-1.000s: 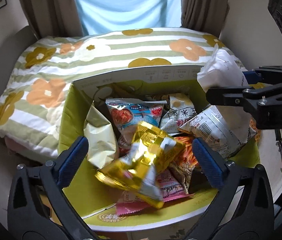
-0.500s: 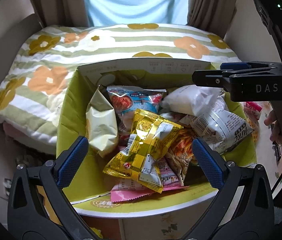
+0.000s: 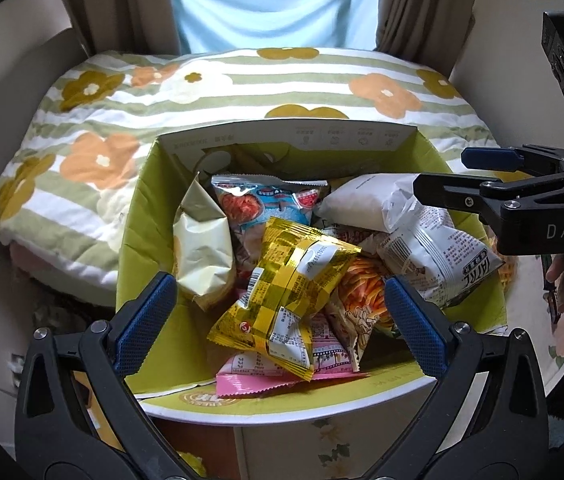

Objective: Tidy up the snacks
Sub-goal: 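Move both tools back over the waffle pack and pink bag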

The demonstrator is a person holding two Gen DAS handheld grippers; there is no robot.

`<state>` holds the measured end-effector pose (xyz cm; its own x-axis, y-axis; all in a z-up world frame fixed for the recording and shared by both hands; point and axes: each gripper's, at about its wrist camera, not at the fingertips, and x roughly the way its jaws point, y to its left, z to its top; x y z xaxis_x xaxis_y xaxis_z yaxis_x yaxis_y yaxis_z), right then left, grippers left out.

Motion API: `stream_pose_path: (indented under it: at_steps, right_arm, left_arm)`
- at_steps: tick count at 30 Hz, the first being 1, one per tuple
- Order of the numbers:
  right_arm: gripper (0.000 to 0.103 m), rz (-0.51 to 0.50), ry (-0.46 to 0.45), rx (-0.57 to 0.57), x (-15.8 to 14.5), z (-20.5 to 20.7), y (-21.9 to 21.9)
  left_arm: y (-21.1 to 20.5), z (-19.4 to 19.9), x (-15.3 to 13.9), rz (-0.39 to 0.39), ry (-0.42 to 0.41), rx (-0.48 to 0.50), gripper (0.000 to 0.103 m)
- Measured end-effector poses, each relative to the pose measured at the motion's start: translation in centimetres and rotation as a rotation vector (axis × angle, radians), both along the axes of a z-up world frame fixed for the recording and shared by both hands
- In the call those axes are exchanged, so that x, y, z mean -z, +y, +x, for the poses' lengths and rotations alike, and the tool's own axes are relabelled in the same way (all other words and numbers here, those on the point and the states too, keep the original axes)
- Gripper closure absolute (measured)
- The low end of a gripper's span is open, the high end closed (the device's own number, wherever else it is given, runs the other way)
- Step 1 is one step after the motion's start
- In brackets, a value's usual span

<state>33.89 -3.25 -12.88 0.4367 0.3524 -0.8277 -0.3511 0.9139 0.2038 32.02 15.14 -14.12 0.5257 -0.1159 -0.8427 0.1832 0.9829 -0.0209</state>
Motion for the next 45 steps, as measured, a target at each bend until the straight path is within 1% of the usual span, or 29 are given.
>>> stream_pose_path:
  at_steps: [8,16,21,24,27,31,33,36,38,42,45]
  right_arm:
    - [0.016,0.013,-0.037,0.054,-2.2,-2.3,-1.1]
    - [0.016,-0.008,-0.079,0.171,-4.5,-5.3,-4.0]
    - [0.016,-0.031,-0.108,0.254,-5.9,-7.3,-7.2]
    - [0.016,-0.040,-0.121,0.301,-6.7,-8.3,-9.8]
    - [0.016,-0.032,-0.129,0.341,-7.2,-9.1,-12.8]
    - [0.016,-0.033,-0.115,0.362,-6.8,-9.5,-16.9]
    - [0.016,-0.034,-0.104,0.356,-6.2,-9.5,-19.0]
    - [0.016,-0.021,-0.114,0.344,-5.5,-9.7,-22.2]
    - [0.016,-0.008,-0.106,0.323,-4.9,-9.5,-24.0]
    - [0.016,0.010,-0.075,0.279,-2.9,-8.9,-27.3]
    - [0.016,0.036,-0.040,0.243,-0.8,-8.2,-29.1]
  left_arm:
    - [-0.6,-1.0,-1.6,-0.020,-0.027,0.038,0.000]
    - [-2.9,-1.5,-3.0,-0.055,-0.055,0.136,0.000]
    - [-6.1,-1.7,-3.9,-0.083,-0.077,0.220,0.000]
    - [-8.4,-1.9,-4.5,-0.101,-0.085,0.263,0.000]
    - [-11.0,-2.3,-5.0,-0.101,-0.095,0.299,0.000]
    - [-14.8,-3.0,-5.2,-0.107,-0.092,0.332,0.000]
    - [-17.2,-3.5,-4.9,-0.107,-0.080,0.343,0.000]
    - [-20.5,-4.4,-4.5,-0.111,-0.069,0.364,0.000]
    - [-23.0,-5.0,-4.0,-0.099,-0.058,0.381,0.000]
    - [-27.5,-5.5,-1.7,-0.069,-0.010,0.401,0.000]
    - [-29.5,-5.6,0.5,-0.052,0.033,0.387,0.000]
